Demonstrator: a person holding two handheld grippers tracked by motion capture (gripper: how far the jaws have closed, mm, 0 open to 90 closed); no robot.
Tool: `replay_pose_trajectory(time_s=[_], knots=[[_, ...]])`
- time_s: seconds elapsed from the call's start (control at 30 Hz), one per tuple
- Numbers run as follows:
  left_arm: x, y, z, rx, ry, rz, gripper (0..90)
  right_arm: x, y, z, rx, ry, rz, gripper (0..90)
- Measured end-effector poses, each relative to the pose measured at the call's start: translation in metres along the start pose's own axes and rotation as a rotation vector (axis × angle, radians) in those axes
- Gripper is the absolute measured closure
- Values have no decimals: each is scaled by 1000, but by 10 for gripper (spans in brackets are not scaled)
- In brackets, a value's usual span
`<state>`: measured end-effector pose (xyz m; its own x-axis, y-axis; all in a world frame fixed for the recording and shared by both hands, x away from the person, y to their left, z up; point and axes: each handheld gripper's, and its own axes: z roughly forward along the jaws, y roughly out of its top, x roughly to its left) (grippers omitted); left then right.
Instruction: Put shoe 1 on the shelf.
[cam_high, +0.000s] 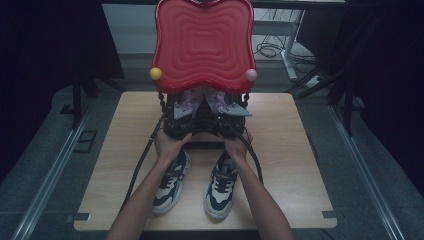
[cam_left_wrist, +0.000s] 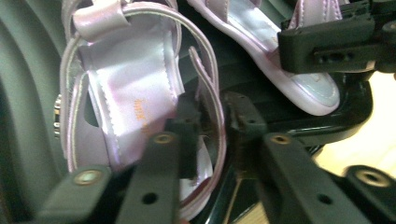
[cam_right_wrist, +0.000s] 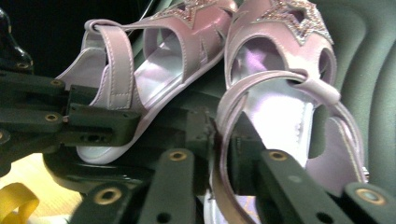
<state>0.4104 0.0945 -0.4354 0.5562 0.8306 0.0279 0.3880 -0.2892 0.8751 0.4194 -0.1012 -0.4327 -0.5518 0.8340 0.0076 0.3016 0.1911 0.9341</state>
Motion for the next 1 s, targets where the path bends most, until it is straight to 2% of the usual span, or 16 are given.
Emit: replay_pose_trajectory(time_s=[0.2,0.37,0.63,0.77,1.0], knots=[[0,-1,-7,-14,-29,-31,585,1,0,-5,8,25,4,633],[0,-1,-14,-32,-49,-40,525,-1,0,-13,-6,33,21,585],[-1,-1,-27,-48,-65,-70,503,-3,1,-25,-29,52,15,572],[0,-1,-35,-59,-71,-74,501,-5,2,-33,-40,69,20,566],[0,-4,-46,-61,-75,-78,498,-6,-1,-43,-46,68,22,565]])
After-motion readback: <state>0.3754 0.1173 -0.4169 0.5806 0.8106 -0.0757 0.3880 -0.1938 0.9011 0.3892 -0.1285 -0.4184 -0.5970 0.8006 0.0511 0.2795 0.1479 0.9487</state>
